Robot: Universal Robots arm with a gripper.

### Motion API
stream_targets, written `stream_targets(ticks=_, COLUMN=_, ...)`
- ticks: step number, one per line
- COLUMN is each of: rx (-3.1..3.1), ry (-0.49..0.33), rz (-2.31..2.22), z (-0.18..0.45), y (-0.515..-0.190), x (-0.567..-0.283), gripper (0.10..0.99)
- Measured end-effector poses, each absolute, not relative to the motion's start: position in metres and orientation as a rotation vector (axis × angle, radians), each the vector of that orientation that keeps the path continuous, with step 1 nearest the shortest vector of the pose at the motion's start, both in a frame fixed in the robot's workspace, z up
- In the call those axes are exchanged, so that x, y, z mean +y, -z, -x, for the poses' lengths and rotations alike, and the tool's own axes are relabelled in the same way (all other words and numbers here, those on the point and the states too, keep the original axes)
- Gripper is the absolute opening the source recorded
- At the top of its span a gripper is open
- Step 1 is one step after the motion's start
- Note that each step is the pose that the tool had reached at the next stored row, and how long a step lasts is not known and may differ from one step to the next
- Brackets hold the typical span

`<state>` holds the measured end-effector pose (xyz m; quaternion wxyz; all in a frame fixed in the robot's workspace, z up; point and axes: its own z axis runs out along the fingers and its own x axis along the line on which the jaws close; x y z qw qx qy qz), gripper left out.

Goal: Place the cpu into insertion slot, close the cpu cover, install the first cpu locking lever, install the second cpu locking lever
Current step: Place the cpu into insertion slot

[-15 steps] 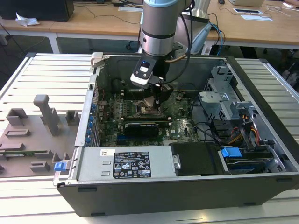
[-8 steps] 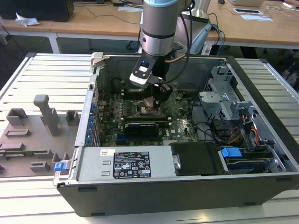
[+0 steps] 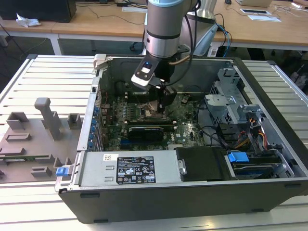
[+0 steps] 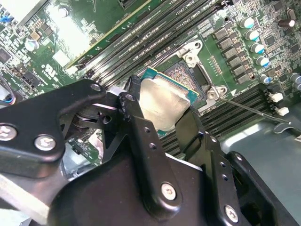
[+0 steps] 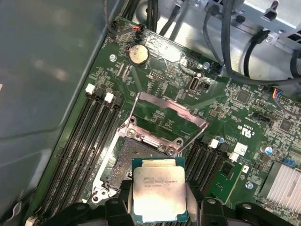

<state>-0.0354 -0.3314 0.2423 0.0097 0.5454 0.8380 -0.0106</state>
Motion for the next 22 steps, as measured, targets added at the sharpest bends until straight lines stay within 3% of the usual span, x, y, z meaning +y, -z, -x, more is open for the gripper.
stream_targets(ticks=22, rx=2.501, ry=0.049, rz=-1.861, z=0.0354, y=-0.2419, x=-0.3314, gripper=0.541)
